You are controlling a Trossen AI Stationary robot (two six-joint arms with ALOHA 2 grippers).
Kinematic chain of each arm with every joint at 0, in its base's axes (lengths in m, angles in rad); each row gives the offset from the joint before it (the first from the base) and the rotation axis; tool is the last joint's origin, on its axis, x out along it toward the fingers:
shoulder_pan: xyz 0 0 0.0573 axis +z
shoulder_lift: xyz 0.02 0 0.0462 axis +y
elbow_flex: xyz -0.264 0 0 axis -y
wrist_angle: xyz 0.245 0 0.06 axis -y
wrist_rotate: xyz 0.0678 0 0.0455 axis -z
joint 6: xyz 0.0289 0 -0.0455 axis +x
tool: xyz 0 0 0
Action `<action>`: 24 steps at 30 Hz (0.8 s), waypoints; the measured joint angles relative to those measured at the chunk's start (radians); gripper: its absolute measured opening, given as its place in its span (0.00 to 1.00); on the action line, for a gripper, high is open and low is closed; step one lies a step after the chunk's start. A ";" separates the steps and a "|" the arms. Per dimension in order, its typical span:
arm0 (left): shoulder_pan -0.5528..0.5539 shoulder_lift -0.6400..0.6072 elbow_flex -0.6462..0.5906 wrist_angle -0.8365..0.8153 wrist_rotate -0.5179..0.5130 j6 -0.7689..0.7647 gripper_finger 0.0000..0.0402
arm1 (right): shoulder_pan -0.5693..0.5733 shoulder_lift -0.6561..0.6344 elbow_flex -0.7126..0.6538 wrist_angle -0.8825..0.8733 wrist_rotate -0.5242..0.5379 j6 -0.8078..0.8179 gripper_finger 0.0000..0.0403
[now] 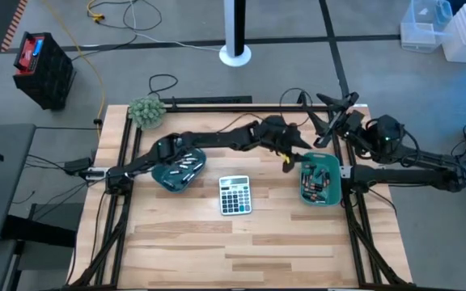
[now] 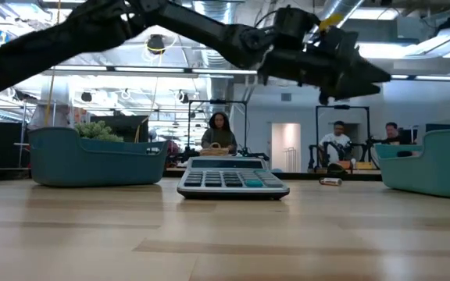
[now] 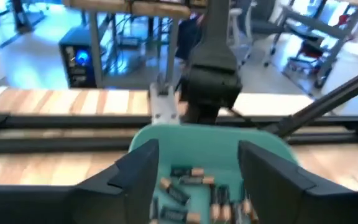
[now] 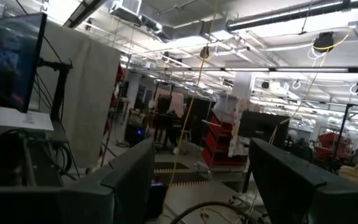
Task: Sort batteries
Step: Put the silver/black battery into the blue bin
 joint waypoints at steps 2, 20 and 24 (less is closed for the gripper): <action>0.010 -0.041 -0.066 -0.001 -0.035 0.014 0.48 | 0.000 -0.001 0.000 0.003 0.000 0.000 0.68; 0.070 -0.853 -1.250 0.540 -0.339 0.005 0.01 | -0.124 0.199 0.096 -0.449 0.000 0.265 0.68; 0.038 -1.028 -1.417 0.554 -0.447 0.008 0.01 | -0.174 0.339 0.200 -0.702 -0.001 0.331 0.68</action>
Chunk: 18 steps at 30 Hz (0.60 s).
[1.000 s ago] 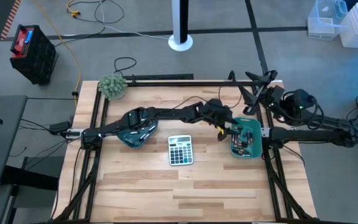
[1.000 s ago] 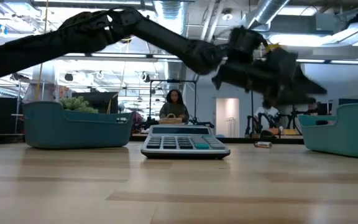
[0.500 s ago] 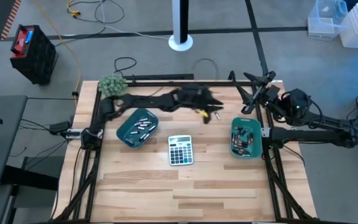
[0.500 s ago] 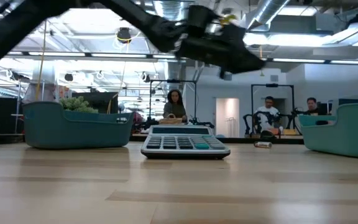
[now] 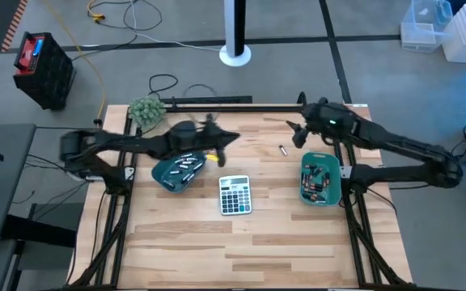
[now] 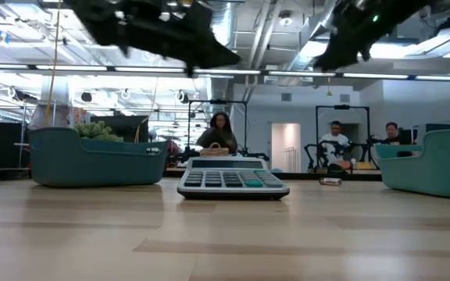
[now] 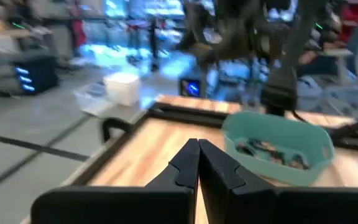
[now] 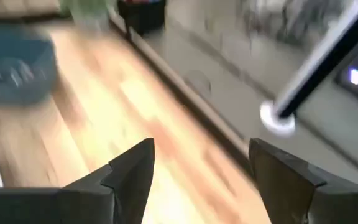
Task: Sort batteries
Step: Put the silver/black battery into the blue bin
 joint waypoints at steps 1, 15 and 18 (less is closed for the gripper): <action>-0.006 -0.043 -0.037 0.007 -0.031 0.000 0.01 | -0.008 0.032 0.019 -0.042 -0.002 0.011 0.68; -0.057 -0.351 -0.343 0.059 -0.171 0.000 0.02 | -0.087 0.416 0.072 -0.252 -0.200 0.146 0.68; -0.056 -0.366 -0.349 0.023 -0.172 0.019 0.02 | -0.086 0.487 0.072 -0.252 -0.213 0.154 0.68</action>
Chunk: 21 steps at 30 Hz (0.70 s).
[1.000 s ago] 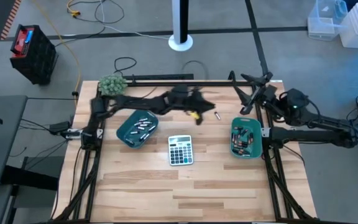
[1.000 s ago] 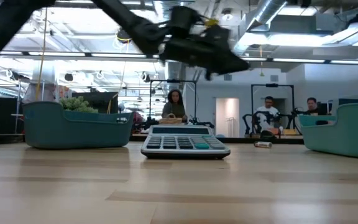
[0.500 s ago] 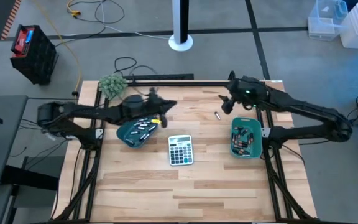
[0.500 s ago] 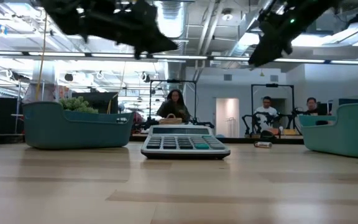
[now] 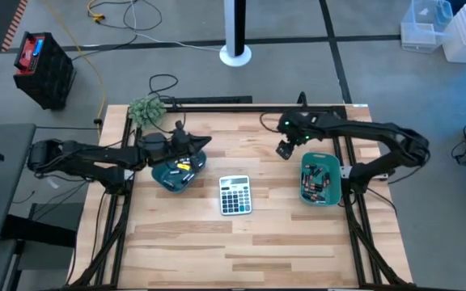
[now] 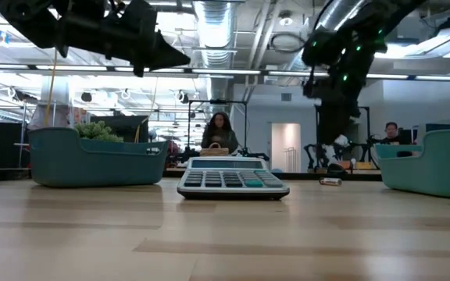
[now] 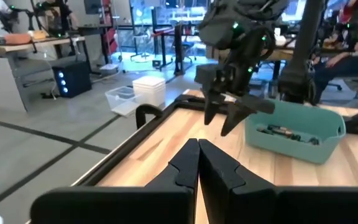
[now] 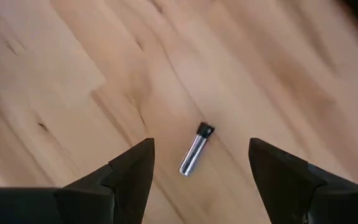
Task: Sort batteries
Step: Put the silver/black battery into the blue bin
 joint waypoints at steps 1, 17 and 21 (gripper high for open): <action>0.000 -0.001 0.000 -0.009 0.001 0.004 0.02 | 0.000 0.022 0.000 0.000 -0.003 0.008 0.68; 0.000 -0.002 0.000 -0.042 0.003 0.048 0.02 | -0.021 0.281 0.000 0.064 -0.011 0.010 0.68; 0.000 -0.003 0.001 -0.048 0.003 0.047 0.02 | -0.031 0.308 0.003 0.079 -0.015 0.010 0.62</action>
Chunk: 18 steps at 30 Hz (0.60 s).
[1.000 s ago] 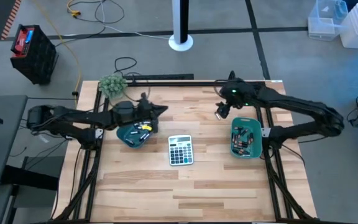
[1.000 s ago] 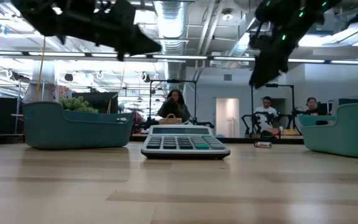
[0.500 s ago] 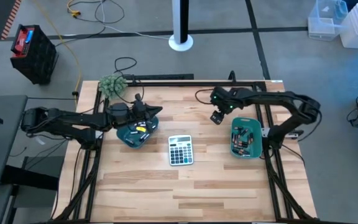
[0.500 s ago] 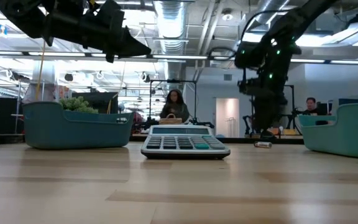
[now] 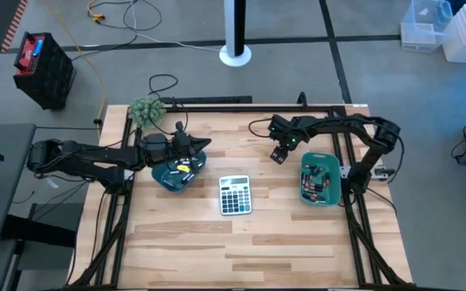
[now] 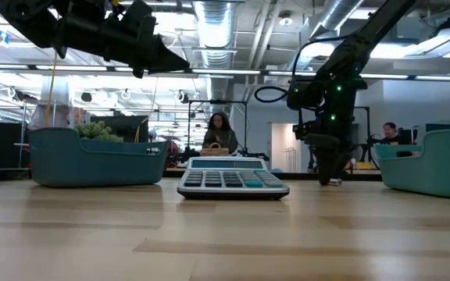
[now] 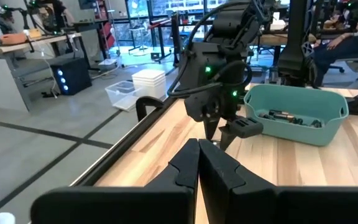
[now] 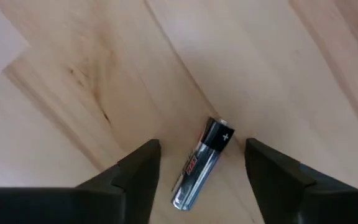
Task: Sort batteries
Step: Put the silver/black battery into the blue bin
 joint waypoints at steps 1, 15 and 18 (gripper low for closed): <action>0.000 0.000 0.000 -0.005 0.000 0.000 0.02 | -0.002 0.007 0.000 0.003 0.000 0.000 0.59; 0.000 0.000 0.000 -0.019 0.001 -0.009 0.02 | -0.002 0.008 -0.002 0.015 0.012 0.021 0.12; 0.000 0.000 0.000 -0.028 0.001 -0.009 0.02 | -0.001 0.008 -0.002 0.015 0.010 0.011 0.05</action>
